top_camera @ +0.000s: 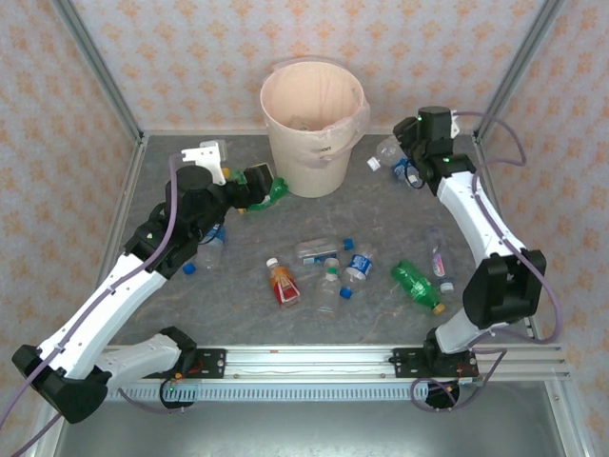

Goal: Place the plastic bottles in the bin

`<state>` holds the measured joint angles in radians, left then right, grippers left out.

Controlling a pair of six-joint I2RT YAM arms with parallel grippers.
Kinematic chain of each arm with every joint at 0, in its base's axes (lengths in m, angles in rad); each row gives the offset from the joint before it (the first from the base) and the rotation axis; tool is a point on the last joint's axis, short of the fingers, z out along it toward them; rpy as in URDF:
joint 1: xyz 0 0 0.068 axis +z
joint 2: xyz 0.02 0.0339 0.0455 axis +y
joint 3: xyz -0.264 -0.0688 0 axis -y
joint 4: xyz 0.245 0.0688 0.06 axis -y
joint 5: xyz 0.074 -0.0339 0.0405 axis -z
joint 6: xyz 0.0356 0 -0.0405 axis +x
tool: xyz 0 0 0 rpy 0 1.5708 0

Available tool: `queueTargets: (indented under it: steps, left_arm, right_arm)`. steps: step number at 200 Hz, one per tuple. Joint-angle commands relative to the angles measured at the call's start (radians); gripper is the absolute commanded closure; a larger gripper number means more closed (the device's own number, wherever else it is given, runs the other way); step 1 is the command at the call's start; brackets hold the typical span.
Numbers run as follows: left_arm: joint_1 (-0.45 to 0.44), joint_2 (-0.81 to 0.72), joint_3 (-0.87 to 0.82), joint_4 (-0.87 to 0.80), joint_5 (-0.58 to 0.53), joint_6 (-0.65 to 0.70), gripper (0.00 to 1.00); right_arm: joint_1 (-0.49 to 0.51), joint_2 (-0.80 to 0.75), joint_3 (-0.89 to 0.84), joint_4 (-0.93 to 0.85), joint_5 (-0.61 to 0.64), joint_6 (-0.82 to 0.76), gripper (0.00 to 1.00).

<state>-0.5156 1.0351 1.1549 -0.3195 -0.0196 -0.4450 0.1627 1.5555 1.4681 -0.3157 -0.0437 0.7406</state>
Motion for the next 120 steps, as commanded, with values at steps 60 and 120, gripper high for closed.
queueTargets:
  steps: [60, 120]
  left_arm:
    - [-0.006, 0.003, 0.041, 0.065, 0.061, -0.029, 0.01]
    - [-0.005, -0.031, 0.035, 0.053, 0.051, -0.048, 0.01]
  right_arm:
    - [0.118, -0.036, 0.308, 0.05, 0.257, -0.255, 0.46]
    - [0.283, 0.103, 0.481, 0.155, 0.313, -0.454, 0.46]
